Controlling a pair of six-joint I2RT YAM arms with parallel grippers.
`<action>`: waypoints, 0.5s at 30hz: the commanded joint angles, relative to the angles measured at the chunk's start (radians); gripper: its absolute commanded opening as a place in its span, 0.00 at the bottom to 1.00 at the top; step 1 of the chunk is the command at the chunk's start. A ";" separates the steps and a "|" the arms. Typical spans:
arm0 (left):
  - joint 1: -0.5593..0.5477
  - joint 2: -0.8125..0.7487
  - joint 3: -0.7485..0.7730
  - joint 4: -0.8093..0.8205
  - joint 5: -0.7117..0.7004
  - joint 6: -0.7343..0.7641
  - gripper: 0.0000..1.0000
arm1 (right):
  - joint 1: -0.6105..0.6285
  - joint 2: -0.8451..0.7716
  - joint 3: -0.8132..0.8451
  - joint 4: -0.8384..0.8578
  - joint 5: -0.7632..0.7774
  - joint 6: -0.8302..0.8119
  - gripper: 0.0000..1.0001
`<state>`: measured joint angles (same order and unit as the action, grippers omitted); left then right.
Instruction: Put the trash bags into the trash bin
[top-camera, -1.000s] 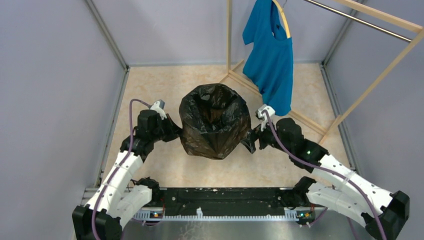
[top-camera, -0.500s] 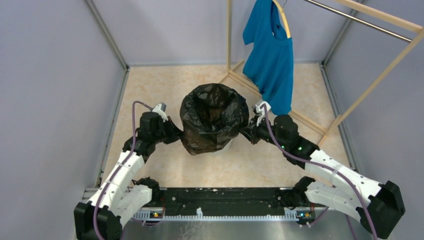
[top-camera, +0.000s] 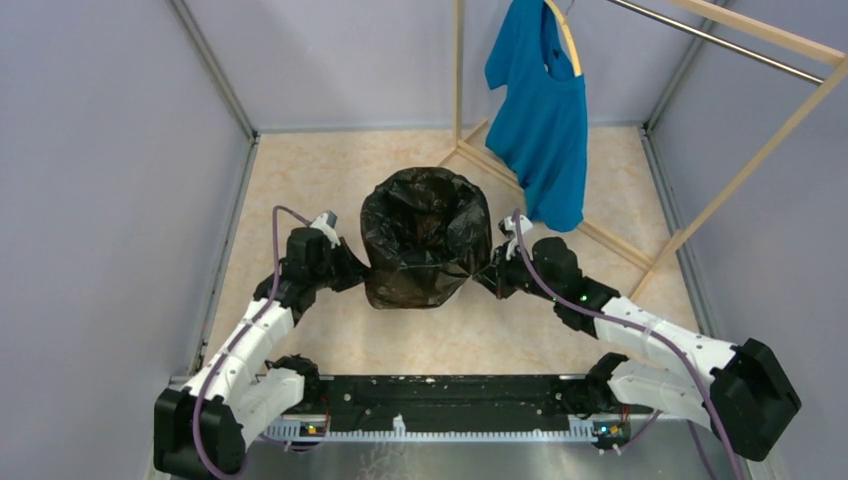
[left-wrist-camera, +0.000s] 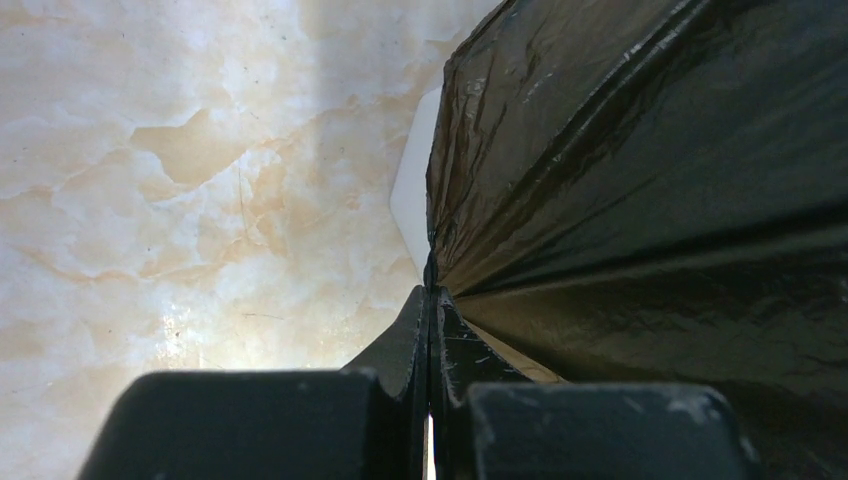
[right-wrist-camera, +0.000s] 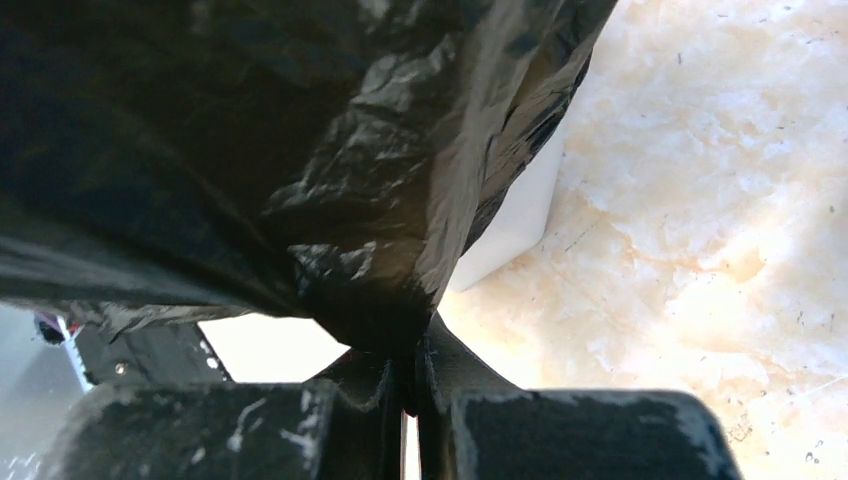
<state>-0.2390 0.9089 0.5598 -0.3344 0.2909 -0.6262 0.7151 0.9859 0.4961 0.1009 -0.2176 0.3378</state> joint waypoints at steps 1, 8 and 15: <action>0.003 0.057 -0.019 0.099 -0.026 -0.006 0.00 | -0.007 0.063 -0.008 0.113 0.054 0.007 0.00; 0.003 0.112 -0.010 0.118 -0.033 -0.003 0.00 | -0.007 0.125 0.013 0.093 0.108 0.019 0.00; 0.003 0.051 -0.011 0.079 -0.009 0.004 0.00 | -0.007 0.009 0.105 -0.253 0.235 0.121 0.00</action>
<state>-0.2390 1.0080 0.5514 -0.2684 0.2665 -0.6277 0.7151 1.0855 0.5007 0.0692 -0.0910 0.3904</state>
